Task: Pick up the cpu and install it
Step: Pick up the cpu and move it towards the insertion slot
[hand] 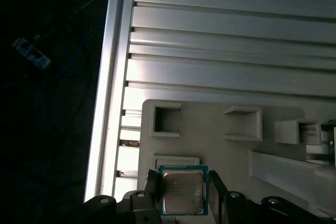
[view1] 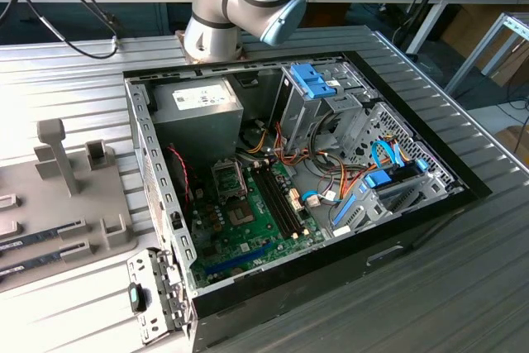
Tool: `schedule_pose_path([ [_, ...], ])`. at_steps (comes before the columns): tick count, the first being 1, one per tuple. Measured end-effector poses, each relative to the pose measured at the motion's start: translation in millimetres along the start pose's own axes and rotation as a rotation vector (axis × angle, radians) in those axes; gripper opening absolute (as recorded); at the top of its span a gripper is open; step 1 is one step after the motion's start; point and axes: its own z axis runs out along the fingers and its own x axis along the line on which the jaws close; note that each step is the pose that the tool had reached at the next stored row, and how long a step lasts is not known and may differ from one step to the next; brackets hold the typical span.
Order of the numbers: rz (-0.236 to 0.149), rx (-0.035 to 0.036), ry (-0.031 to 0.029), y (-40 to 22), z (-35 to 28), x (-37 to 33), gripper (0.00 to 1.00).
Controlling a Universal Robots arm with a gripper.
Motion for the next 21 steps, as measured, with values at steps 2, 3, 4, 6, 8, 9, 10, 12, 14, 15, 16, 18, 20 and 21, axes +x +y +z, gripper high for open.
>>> schedule_pose_path([
  [2,0.0,-0.0016,0.0,0.3,-2.2,-0.1,0.47],
  [3,0.0,-0.0019,0.0,0.4,-2.8,-0.1,0.47],
  [4,0.0,-0.0022,0.0,0.5,-3.5,-0.1,0.47],
  [6,0.0,-0.0028,-0.0002,0.8,-5.3,-0.2,0.47],
  [8,0.0,-0.0029,-0.0003,0.9,-5.8,-0.2,0.47],
  [9,0.0,-0.0028,-0.0002,0.9,-5.9,-0.3,0.47],
  [10,0.0,0.0032,0.0004,0.9,-6.1,-0.3,0.47],
  [12,-0.001,0.0262,0.0022,0.9,-6.1,-0.2,0.47],
  [14,-0.002,0.0663,0.005,0.9,-6.1,-0.2,0.47],
  [15,-0.002,0.0869,0.0063,0.9,-6.0,-0.2,0.47],
  [16,-0.003,0.1054,0.0076,0.9,-6.1,-0.2,0.47],
  [18,-0.003,0.127,0.0091,0.9,-6.3,-0.2,0.47],
  [20,-0.003,0.1274,0.0092,1.0,-6.7,-0.3,0.47],
  [21,-0.003,0.1274,0.0092,1.0,-6.7,-0.3,0.47],
])
